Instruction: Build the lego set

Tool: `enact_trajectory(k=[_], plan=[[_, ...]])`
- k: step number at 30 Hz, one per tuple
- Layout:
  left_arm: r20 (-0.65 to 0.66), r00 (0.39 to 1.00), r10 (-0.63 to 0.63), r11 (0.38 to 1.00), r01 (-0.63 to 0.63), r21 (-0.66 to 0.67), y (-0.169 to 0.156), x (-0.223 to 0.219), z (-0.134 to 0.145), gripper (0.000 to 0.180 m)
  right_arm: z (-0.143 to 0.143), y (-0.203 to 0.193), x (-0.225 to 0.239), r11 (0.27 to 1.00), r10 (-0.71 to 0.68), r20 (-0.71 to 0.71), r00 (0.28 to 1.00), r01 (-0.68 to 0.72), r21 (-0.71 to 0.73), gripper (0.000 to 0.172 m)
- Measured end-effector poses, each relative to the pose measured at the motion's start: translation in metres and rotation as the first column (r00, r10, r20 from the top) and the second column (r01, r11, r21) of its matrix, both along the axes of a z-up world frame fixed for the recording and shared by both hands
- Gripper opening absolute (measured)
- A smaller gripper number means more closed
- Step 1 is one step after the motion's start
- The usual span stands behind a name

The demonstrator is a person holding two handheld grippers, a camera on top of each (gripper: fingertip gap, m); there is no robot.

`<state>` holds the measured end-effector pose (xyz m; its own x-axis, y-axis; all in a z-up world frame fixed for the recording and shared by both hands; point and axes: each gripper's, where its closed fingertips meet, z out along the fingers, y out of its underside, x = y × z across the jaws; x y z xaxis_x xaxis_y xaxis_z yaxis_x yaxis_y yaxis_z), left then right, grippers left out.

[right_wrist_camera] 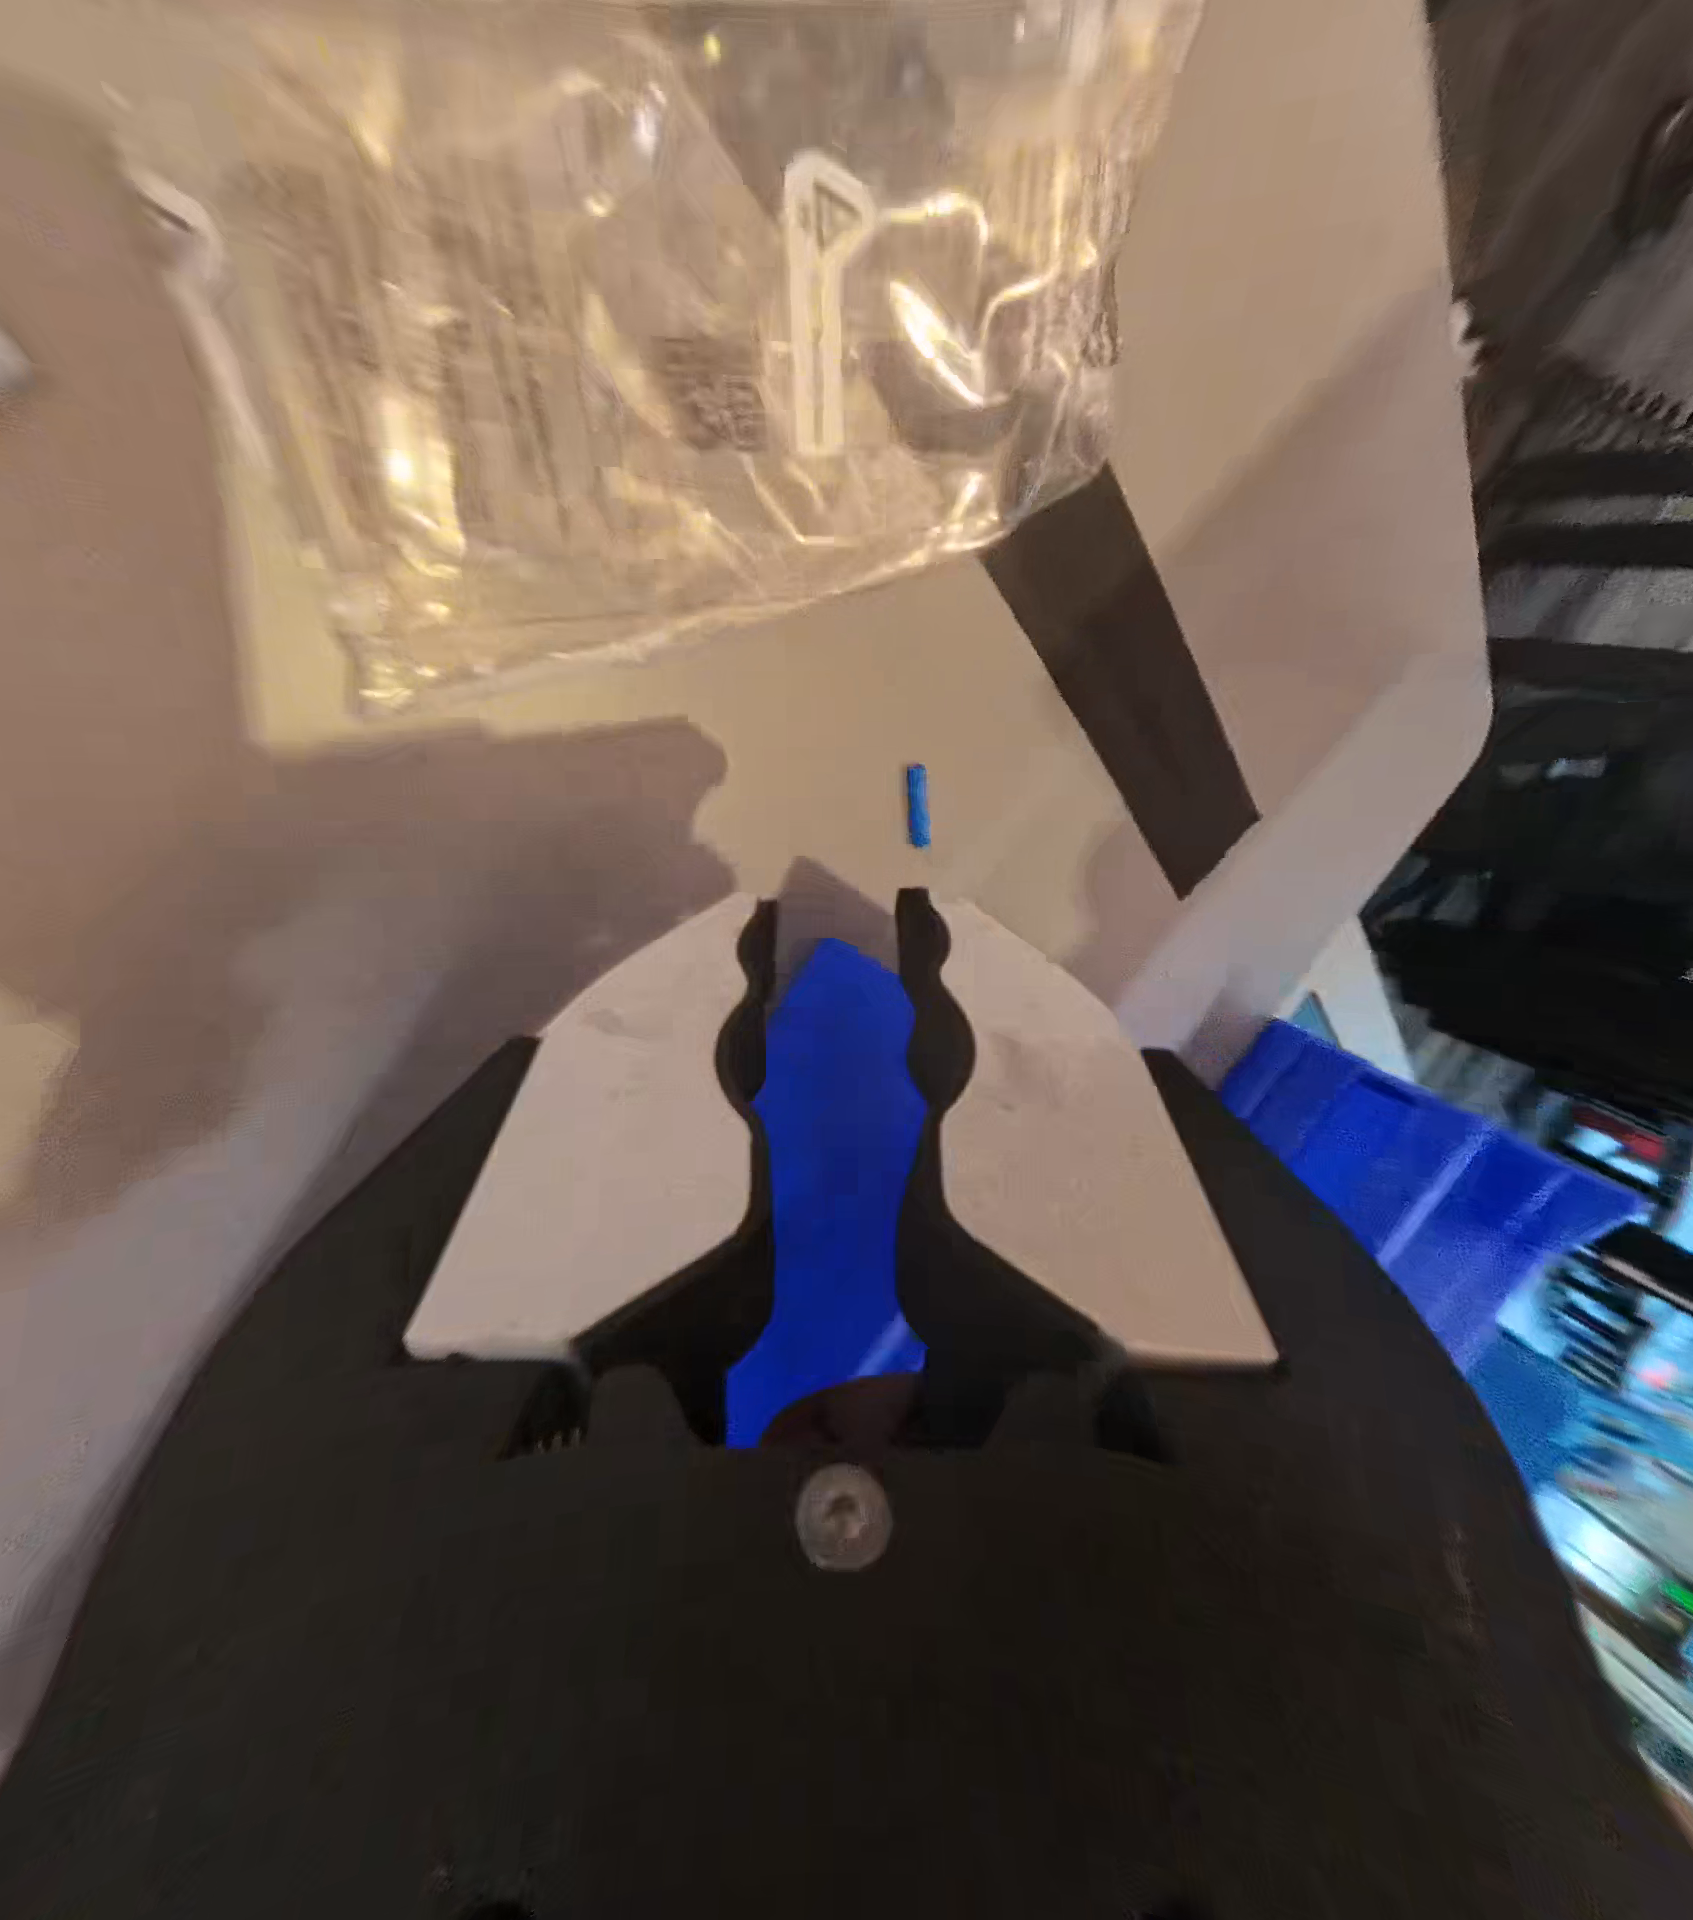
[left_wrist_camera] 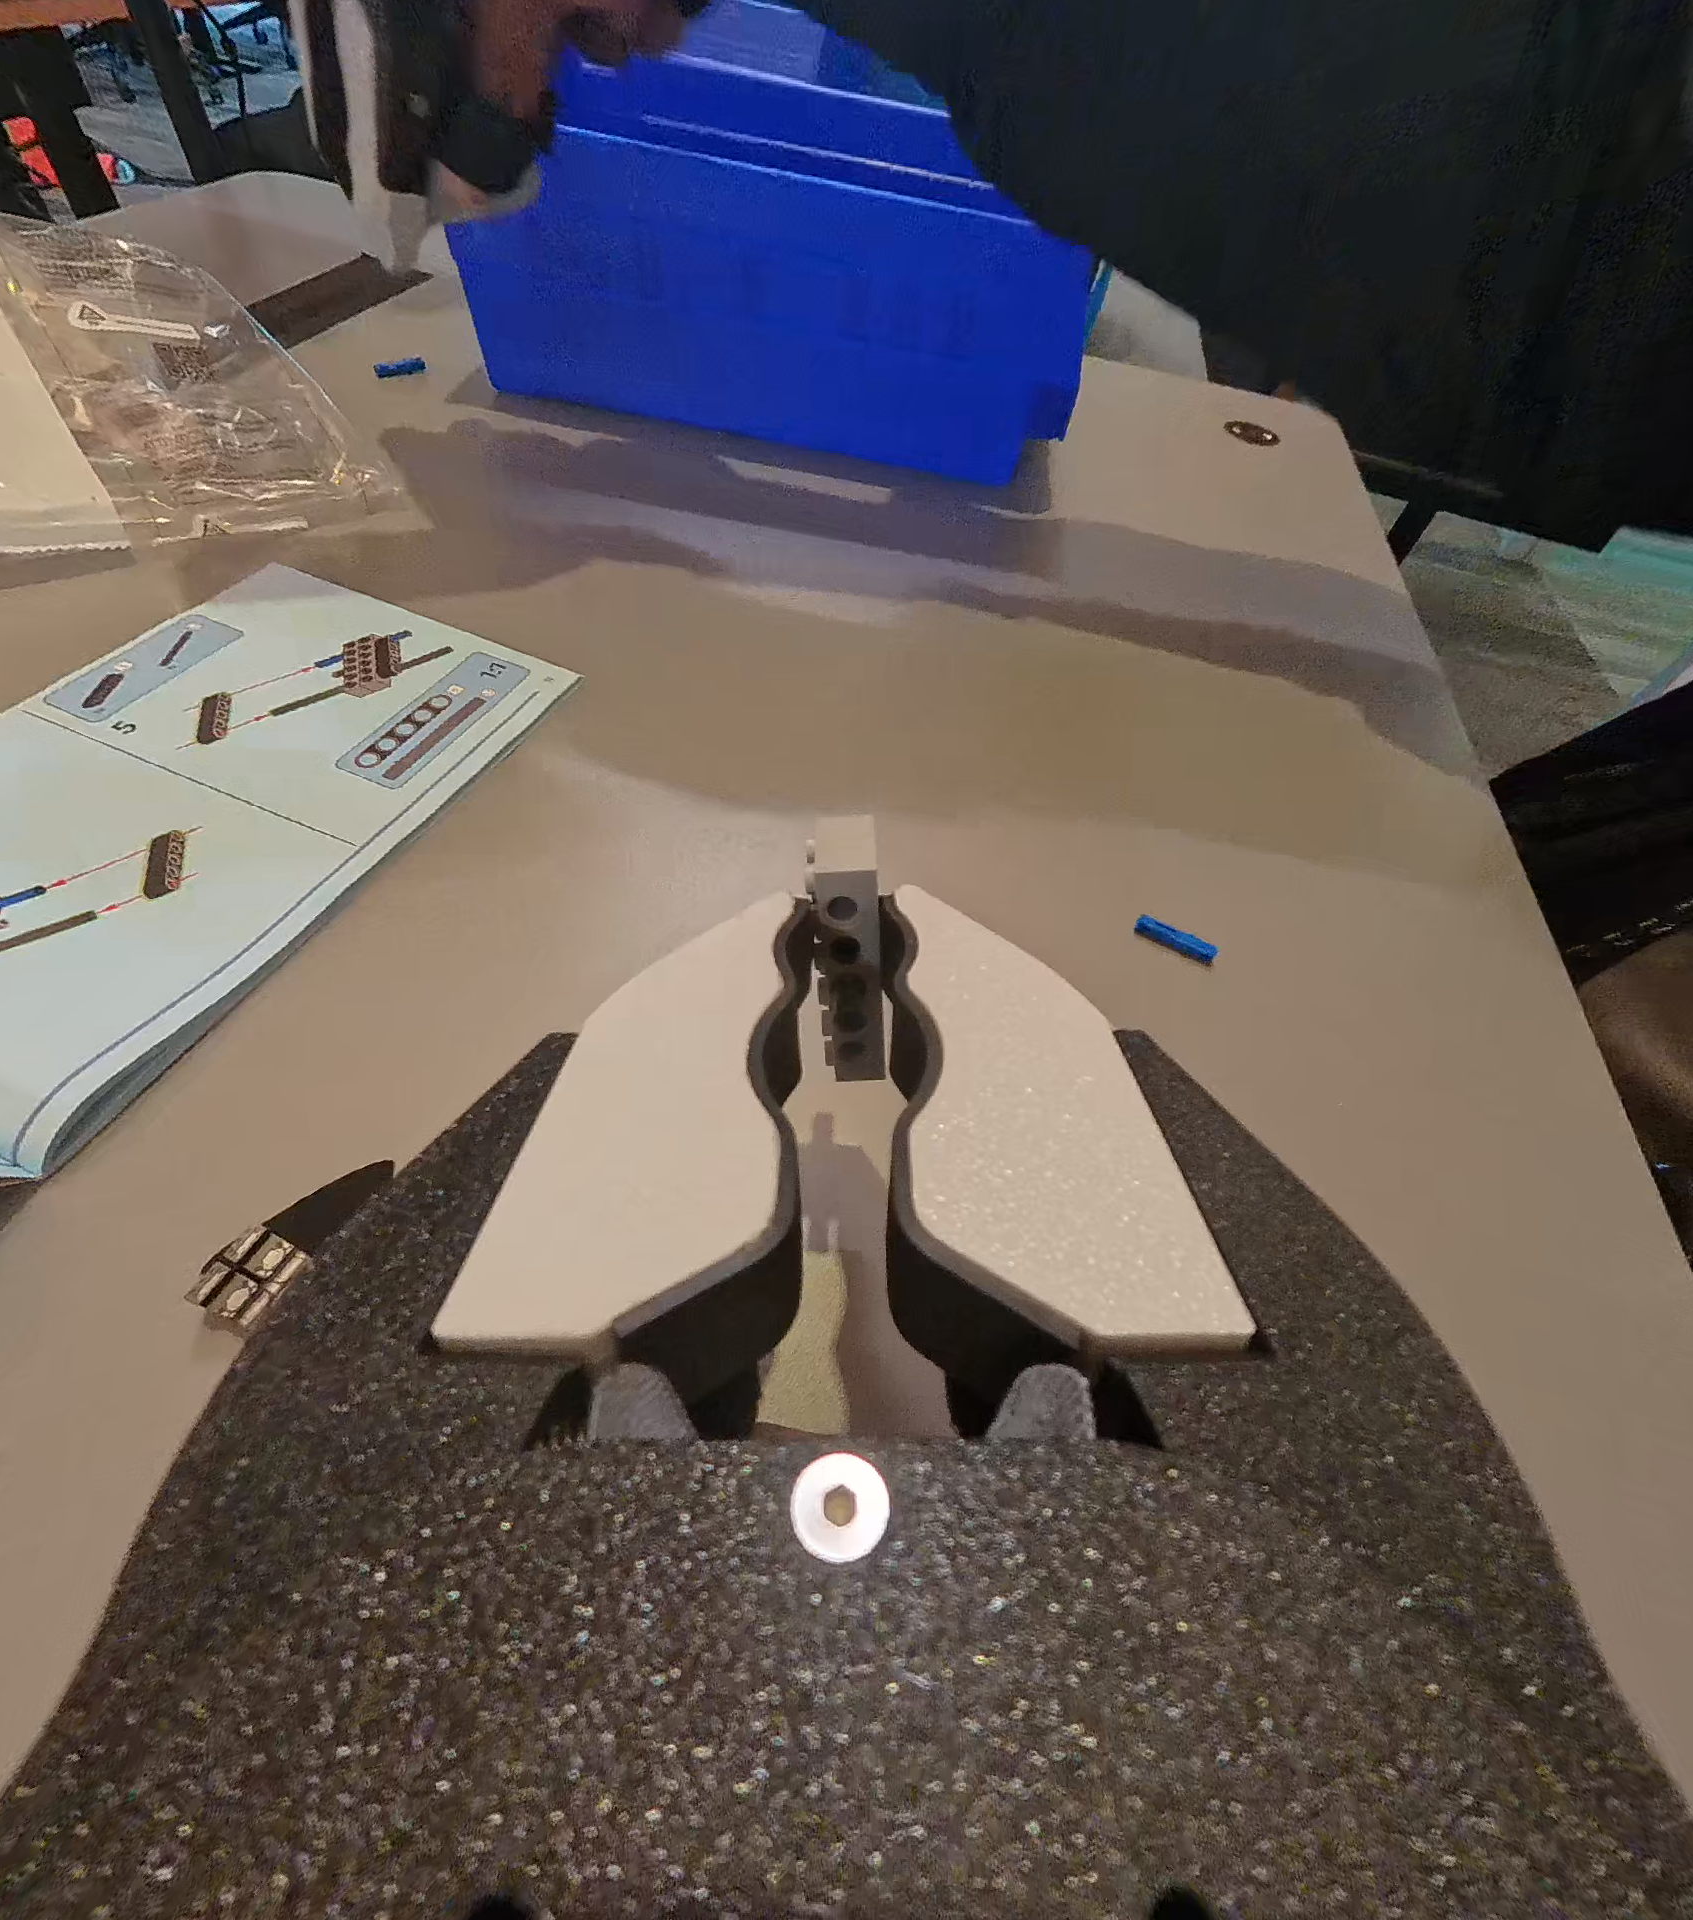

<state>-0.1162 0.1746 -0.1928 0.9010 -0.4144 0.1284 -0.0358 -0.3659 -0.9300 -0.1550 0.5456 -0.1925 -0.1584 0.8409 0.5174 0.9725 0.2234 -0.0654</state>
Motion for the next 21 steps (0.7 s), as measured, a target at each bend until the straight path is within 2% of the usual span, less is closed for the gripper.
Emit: enact_trajectory(k=[2, 10, 15, 21], plan=[[-0.008, 1.0, -0.002, 1.0, 0.002, -0.006, 0.0, 0.0, -0.001, 0.012, 0.0, 0.022, -0.006, 0.999, -0.004, 0.12, 0.993, -0.001, 0.04, 0.024], [0.021, 1.0, -0.005, 1.0, 0.005, -0.011, 0.0, -0.002, -0.001, 0.012, -0.026, 0.063, -0.021, 0.997, 0.024, 0.425, 0.905, 0.008, -0.074, 0.026], [0.036, 0.999, -0.004, 1.0, 0.004, -0.017, -0.001, -0.004, -0.001, 0.012, -0.041, 0.055, -0.013, 0.954, 0.096, 0.494, 0.864, 0.062, -0.294, 0.027], [0.048, 0.999, -0.007, 1.0, 0.008, -0.02, 0.0, -0.005, -0.001, 0.012, -0.055, 0.064, 0.001, 0.962, 0.134, 0.588, 0.797, 0.037, -0.269, 0.021]])
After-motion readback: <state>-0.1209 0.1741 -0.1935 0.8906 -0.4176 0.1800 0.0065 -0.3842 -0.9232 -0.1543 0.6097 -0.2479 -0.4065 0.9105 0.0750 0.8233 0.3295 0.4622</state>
